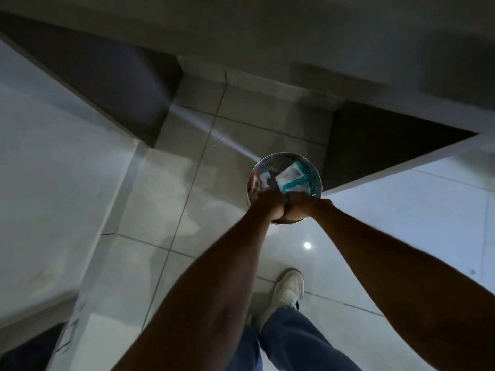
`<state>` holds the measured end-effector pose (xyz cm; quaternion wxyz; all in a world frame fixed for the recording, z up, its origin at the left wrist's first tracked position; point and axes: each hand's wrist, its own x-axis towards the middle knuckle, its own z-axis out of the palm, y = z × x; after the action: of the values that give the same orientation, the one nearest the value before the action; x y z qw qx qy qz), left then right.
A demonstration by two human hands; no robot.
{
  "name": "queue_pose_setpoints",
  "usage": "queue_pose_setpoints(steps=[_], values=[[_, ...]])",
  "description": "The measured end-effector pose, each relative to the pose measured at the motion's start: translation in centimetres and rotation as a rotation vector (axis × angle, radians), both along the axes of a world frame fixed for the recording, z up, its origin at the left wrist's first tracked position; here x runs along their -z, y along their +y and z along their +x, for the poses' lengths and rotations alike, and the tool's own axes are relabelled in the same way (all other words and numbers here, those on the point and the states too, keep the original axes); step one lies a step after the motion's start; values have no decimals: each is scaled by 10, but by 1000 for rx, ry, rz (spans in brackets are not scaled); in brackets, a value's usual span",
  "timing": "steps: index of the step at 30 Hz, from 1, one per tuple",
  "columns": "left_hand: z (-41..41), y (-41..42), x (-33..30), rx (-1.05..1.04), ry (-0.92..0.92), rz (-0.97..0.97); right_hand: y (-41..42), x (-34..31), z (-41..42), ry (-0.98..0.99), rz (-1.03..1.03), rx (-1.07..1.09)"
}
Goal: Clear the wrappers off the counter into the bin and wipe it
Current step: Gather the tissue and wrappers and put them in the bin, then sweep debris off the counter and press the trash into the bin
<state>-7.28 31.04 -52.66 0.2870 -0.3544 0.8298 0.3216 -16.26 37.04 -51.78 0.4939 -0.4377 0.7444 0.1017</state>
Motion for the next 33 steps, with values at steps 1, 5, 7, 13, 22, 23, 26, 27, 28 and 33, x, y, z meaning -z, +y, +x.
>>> queue_pose_setpoints(steps=[1, 5, 7, 13, 22, 23, 26, 27, 28, 33], values=[[4, -1, -8, 0, 24, -8, 2, -11, 3, 33, -27, 80], [55, 10, -81, -22, 258, -201, 21, -87, 26, 207, -322, 117], [90, 28, -139, -55, 262, -287, 40, -145, 51, 271, -420, 188], [166, 71, -351, -172, 382, -485, 82, -344, 132, 245, -589, 55], [57, -67, -470, -141, 566, -689, -9, -484, -7, 576, -901, 403], [34, -86, -474, -129, 553, -700, -25, -489, -43, 598, -851, 460], [-28, -131, -480, -95, 502, -683, -60, -492, -133, 630, -713, 602], [-44, -143, -481, -86, 486, -684, -67, -491, -154, 626, -655, 621], [-58, -154, -481, -74, 475, -698, -73, -489, -171, 640, -608, 609], [-91, -187, -483, -133, 443, -661, -93, -496, -204, 599, -635, 581]])
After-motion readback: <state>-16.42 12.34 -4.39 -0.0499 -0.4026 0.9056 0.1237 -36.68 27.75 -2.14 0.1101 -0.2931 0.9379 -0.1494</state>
